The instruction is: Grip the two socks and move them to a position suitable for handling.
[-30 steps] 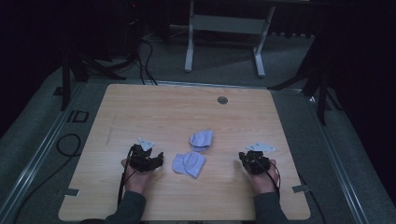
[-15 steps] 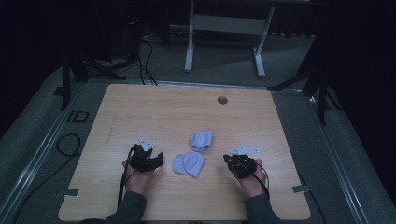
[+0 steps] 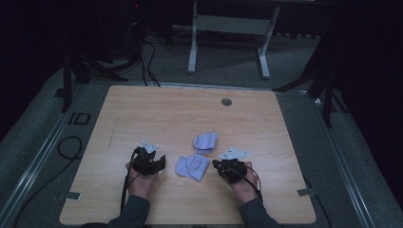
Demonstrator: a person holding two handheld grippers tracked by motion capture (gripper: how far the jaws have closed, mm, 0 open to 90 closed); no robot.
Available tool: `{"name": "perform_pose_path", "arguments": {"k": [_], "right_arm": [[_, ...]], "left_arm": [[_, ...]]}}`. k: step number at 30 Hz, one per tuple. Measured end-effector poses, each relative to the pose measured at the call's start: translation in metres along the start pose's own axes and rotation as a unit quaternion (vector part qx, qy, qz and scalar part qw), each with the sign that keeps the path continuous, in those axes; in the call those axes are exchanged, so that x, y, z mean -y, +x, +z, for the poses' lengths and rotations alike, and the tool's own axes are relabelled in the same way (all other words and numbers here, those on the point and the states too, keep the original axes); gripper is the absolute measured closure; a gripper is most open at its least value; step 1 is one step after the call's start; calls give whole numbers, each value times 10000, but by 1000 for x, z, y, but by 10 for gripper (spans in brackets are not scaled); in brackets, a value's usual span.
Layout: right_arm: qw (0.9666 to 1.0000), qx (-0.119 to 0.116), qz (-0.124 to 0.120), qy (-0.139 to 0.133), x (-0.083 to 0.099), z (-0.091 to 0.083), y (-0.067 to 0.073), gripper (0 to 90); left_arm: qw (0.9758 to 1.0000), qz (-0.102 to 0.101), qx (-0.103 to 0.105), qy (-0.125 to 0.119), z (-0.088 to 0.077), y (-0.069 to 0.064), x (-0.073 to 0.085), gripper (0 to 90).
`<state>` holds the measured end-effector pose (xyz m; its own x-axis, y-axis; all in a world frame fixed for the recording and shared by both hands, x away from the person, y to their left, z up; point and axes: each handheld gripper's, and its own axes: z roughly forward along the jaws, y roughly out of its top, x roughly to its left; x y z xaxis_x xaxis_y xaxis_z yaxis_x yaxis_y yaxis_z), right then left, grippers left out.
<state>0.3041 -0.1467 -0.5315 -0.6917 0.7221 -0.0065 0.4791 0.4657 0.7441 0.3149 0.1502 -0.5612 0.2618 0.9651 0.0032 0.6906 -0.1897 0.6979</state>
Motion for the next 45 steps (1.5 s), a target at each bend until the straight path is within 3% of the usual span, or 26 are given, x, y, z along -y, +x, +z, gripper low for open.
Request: {"name": "perform_pose_path", "arguments": {"k": [4,13,20,22,24,25,26,30,36,45], "right_arm": [[9998,-123,-117,36,-2,5,11,898],[9983,-422,-359,151,-3,17,36,897],[9966,-565,-471,367,1,26,44,894],[9962,-549,-484,465,3,30,45,896],[9958,-579,-512,492,3,30,44,896],[9957,-599,-508,499,3,30,44,897],[9956,-614,-502,497,4,30,43,897],[9951,-663,-513,532,4,30,42,897],[9943,-714,-561,562,3,29,41,897],[9933,-756,-616,614,4,27,36,897]], "left_arm": [[10000,19,15,10,0,0,0,469],[9996,192,214,40,-2,-4,-1,606],[9983,173,562,-66,-5,-8,-1,674],[9973,267,661,-179,-9,-12,-2,702],[9949,372,900,-259,-14,-17,-3,733],[9949,372,900,-259,-14,-17,-3,745],[9923,406,1142,-256,-15,-21,-3,759],[9880,618,1392,-260,-15,-33,-3,806],[9840,944,1504,-145,-9,-48,-1,857],[9839,981,1494,-96,-7,-50,0,870]]}}
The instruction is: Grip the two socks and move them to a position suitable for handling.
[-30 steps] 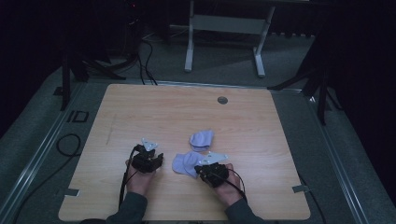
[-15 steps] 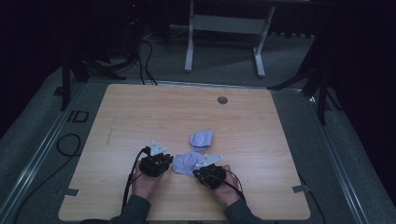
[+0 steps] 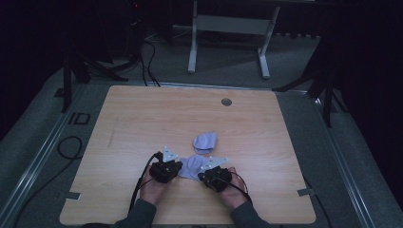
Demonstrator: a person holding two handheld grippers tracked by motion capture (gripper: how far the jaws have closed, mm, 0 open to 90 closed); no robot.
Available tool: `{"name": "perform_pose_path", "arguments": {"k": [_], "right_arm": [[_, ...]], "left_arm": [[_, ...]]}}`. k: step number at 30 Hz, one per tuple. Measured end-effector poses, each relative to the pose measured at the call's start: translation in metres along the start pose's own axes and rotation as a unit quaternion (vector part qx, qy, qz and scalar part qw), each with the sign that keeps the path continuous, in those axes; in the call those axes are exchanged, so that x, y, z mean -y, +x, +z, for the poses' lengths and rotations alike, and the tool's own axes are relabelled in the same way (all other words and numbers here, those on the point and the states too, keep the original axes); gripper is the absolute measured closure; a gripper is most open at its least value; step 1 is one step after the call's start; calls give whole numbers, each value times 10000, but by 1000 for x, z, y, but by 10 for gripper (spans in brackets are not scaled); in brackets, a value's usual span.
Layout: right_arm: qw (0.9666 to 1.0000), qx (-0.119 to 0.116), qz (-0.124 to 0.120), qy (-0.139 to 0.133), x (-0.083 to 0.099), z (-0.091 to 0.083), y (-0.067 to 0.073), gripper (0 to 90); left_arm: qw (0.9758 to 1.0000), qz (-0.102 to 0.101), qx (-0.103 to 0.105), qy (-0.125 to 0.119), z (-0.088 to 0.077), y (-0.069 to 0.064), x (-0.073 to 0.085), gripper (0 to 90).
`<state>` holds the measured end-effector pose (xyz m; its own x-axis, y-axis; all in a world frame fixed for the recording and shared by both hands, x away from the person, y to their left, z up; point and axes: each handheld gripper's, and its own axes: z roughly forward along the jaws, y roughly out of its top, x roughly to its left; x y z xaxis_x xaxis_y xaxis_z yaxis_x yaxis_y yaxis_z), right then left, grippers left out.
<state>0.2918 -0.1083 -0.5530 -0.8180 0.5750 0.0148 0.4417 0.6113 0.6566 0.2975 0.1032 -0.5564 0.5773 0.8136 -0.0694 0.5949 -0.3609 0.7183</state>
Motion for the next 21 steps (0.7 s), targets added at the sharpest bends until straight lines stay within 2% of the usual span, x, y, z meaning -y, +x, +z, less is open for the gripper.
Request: {"name": "perform_pose_path", "arguments": {"k": [2,8,13,16,21], "right_arm": [[10000,-10,-12,16,0,-1,-1,897],[10000,60,-18,57,1,-3,-4,896],[9996,240,143,75,5,-7,-15,894],[9993,272,236,82,6,-8,-19,892],[9992,352,196,57,3,-12,-16,860]], "left_arm": [[9999,-24,94,29,2,-2,1,870],[9998,-31,150,115,4,-7,1,876],[9996,39,263,129,3,-17,3,878],[9995,73,278,130,3,-19,4,878],[9995,24,320,72,4,-18,5,878]]}}
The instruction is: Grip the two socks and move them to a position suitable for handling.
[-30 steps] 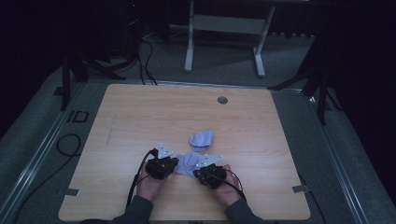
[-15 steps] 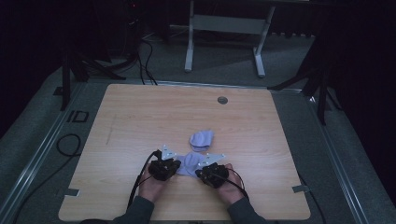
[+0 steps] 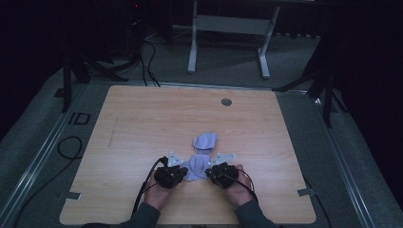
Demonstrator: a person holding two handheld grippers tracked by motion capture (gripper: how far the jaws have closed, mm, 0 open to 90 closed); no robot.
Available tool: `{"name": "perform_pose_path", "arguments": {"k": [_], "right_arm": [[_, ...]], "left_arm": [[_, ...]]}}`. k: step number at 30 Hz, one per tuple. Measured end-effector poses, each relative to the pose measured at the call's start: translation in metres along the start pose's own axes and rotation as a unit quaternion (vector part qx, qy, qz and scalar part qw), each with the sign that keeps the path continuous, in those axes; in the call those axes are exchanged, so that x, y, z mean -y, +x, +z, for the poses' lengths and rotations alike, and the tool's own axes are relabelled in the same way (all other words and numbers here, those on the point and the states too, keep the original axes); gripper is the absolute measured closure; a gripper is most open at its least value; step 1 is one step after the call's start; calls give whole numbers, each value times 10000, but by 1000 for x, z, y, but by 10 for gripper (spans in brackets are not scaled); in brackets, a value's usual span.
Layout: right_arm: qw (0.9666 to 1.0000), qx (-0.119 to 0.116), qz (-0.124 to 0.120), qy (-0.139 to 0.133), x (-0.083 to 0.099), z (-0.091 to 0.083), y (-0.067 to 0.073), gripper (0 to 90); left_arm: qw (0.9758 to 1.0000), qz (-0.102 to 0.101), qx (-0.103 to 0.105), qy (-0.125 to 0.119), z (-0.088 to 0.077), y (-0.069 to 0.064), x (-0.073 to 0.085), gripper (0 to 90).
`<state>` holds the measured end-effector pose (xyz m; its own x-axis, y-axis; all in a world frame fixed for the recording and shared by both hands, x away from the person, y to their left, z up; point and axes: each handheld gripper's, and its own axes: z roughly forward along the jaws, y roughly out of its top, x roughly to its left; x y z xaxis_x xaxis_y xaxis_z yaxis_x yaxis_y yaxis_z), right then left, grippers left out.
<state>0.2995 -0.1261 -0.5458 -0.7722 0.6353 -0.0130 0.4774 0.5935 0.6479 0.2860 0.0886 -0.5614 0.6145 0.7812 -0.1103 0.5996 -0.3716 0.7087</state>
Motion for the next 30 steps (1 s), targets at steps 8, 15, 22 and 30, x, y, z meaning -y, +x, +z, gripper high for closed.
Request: {"name": "perform_pose_path", "arguments": {"k": [8,15,22,30], "right_arm": [[9993,-55,-263,-274,-27,-7,5,860],[9992,-236,-235,-216,-49,14,6,851],[9990,-407,-152,-46,-61,34,5,812],[9987,-436,-142,244,-61,51,3,720]], "left_arm": [[10000,9,-12,-43,0,0,1,878],[10000,6,-16,-69,0,-2,2,877],[10000,62,-9,-56,0,-3,2,876],[10000,64,-2,-64,0,-3,3,875]]}}
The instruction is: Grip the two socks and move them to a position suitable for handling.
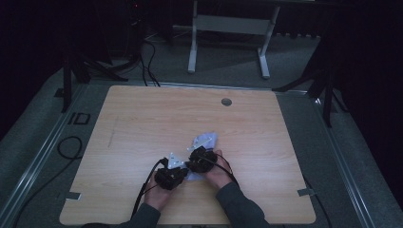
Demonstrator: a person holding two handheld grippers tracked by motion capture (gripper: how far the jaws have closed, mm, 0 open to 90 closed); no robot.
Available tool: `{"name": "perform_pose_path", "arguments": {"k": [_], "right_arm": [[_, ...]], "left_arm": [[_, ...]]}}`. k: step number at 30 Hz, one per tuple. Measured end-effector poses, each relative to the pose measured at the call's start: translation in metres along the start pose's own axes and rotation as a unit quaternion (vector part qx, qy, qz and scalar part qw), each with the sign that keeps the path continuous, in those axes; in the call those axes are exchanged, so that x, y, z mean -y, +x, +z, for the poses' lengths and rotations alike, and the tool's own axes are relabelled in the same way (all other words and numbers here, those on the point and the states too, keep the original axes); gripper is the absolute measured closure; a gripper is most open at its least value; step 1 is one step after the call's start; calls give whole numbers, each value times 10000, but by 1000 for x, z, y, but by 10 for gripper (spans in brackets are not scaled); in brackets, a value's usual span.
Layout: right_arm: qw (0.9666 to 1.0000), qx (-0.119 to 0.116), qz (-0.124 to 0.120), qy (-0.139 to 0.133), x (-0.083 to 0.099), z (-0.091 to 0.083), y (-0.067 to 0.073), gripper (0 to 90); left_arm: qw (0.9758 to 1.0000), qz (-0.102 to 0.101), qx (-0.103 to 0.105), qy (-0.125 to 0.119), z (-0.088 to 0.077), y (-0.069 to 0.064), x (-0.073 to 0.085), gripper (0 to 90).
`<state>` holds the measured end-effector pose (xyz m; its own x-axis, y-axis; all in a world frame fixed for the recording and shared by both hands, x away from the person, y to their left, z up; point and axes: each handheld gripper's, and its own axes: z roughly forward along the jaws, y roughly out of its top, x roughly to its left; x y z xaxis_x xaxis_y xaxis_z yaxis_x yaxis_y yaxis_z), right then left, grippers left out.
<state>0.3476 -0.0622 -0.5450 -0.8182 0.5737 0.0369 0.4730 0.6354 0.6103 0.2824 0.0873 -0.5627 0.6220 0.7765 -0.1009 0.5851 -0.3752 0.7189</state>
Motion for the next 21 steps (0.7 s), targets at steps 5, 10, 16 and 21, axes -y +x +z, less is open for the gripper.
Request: {"name": "perform_pose_path", "arguments": {"k": [5,10,16,21], "right_arm": [[9998,186,-62,76,-1,1,0,833],[9998,182,46,39,-1,-1,-2,878],[9997,206,61,-112,0,-12,-2,881],[9993,196,148,-299,2,-29,-4,881]], "left_arm": [[10000,-11,3,-1,0,0,0,875],[10000,-8,-2,-13,0,0,0,875],[10000,4,-17,-14,0,0,0,875],[10000,-20,-16,-25,0,0,0,875]]}}
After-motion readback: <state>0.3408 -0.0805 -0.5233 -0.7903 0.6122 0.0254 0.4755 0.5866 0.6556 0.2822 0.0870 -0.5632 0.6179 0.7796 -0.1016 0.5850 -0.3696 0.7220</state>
